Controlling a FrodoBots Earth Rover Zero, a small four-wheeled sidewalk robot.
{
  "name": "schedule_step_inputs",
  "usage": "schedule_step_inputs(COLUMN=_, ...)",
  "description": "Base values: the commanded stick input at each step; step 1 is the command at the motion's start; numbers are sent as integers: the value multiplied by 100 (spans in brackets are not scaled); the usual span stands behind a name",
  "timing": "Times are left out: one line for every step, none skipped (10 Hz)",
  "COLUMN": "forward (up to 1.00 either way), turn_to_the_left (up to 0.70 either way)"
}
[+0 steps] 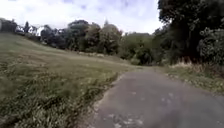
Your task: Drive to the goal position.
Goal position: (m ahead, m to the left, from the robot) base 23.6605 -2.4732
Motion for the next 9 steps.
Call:
schedule_step_inputs(forward=59, turn_to_the_left=-47)
schedule_step_inputs(forward=60, turn_to_the_left=-46)
schedule_step_inputs(forward=59, turn_to_the_left=-47)
schedule_step_inputs(forward=59, turn_to_the_left=-47)
schedule_step_inputs(forward=60, turn_to_the_left=-46)
schedule_step_inputs(forward=60, turn_to_the_left=-47)
schedule_step_inputs(forward=60, turn_to_the_left=-47)
schedule_step_inputs(forward=60, turn_to_the_left=-47)
schedule_step_inputs(forward=65, turn_to_the_left=-23)
